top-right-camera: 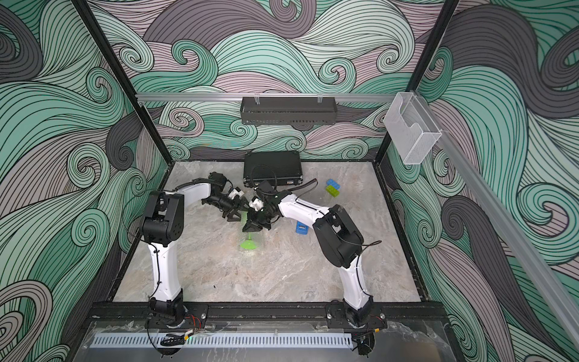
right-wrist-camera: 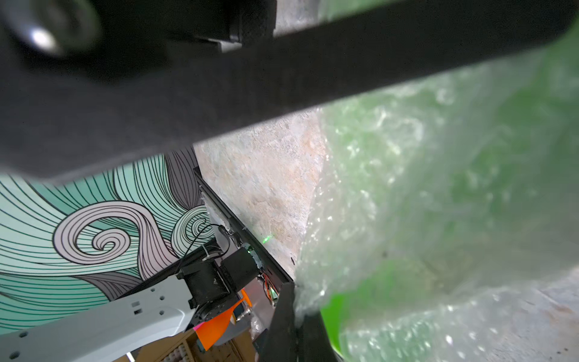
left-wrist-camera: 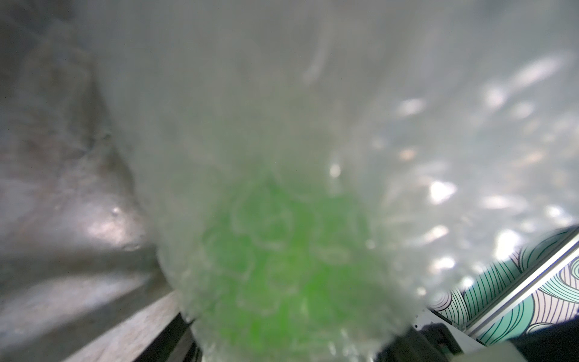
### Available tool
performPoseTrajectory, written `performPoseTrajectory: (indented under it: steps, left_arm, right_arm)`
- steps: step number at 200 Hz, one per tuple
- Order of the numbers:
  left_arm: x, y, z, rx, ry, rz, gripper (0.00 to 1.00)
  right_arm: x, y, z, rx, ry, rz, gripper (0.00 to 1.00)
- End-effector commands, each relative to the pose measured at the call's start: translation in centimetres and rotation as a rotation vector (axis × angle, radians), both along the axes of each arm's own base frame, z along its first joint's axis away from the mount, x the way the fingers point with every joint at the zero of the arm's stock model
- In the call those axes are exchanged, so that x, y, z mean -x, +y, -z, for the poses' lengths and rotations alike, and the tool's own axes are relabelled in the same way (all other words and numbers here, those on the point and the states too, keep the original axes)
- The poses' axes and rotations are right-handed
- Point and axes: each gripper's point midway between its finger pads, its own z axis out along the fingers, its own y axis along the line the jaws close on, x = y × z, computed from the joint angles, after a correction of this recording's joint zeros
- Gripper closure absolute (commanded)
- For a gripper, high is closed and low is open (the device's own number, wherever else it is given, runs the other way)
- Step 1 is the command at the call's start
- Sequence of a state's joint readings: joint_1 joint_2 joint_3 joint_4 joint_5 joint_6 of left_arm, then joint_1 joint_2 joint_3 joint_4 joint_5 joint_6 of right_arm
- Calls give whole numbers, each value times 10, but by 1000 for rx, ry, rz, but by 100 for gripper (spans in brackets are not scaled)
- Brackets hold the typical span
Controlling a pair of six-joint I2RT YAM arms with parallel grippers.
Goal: Wrap wine glasses in bubble wrap
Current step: Wrap the wine glass in bubble wrap, then pull the tape from the tape cutter.
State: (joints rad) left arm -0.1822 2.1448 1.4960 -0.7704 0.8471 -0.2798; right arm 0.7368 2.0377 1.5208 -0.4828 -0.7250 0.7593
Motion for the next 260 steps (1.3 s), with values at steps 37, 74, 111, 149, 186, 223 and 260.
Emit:
performPoseTrajectory:
  steps: [37, 74, 111, 149, 186, 223, 260]
  left_arm:
    - [19, 30, 62, -260, 124, 28, 25]
    - [18, 30, 64, -268, 131, 46, 24]
    - [18, 29, 66, -276, 127, 62, 24]
    - [19, 22, 63, -272, 102, 125, 24]
    - [20, 13, 61, -285, 79, 191, 24]
    - [23, 1, 58, -278, 69, 240, 24]
    - [24, 0, 60, -279, 80, 239, 25]
  right_arm:
    - [17, -16, -22, -47, 7, -20, 100]
    - [27, -29, 4, 21, 54, -15, 96]
    - [17, -47, -21, 32, -9, -4, 79]
    - [-11, -116, -40, 123, -138, 92, 57]
    - [-40, -203, -23, 239, -183, 267, 52]
    - [-62, -229, -2, 198, -187, 374, 59]
    - [-72, -217, 19, 122, -152, 388, 64]
